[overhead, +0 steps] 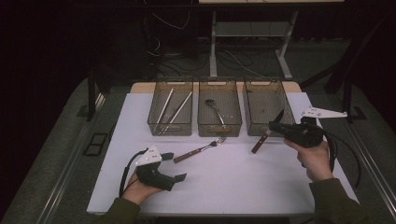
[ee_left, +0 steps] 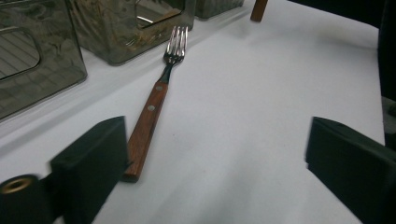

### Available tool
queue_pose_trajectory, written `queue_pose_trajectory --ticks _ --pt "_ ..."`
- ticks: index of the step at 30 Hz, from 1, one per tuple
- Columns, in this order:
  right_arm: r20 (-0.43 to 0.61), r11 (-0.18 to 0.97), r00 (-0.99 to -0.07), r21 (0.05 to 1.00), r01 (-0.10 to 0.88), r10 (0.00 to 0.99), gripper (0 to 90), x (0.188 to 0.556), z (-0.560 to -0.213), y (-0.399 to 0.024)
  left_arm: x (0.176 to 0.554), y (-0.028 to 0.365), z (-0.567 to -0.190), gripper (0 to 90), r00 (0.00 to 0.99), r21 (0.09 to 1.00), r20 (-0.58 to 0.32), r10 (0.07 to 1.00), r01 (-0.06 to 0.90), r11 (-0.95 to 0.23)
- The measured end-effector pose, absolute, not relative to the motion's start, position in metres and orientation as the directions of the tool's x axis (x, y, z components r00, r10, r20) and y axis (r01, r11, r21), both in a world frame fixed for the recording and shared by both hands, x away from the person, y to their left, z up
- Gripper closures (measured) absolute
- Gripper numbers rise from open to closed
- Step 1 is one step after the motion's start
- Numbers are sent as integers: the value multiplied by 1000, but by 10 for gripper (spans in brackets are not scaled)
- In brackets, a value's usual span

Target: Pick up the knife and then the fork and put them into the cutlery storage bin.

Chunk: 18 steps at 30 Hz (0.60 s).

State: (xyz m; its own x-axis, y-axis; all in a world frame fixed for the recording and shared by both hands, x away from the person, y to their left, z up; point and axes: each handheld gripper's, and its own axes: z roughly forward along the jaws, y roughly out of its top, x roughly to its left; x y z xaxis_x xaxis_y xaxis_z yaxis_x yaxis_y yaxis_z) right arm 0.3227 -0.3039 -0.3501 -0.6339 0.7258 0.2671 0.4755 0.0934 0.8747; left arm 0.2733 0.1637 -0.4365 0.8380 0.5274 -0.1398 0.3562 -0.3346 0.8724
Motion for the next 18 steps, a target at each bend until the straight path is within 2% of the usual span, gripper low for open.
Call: queue_pose_trajectory --ticks 2,18 --pt "242 108 -629 878 466 739 894 324 -342 -308 273 164 -437 0 838 869 -148 526 364 -335" --pt "182 74 -545 907 414 819 895 357 -286 -342 273 161 -438 12 842 857 -136 522 365 -364"
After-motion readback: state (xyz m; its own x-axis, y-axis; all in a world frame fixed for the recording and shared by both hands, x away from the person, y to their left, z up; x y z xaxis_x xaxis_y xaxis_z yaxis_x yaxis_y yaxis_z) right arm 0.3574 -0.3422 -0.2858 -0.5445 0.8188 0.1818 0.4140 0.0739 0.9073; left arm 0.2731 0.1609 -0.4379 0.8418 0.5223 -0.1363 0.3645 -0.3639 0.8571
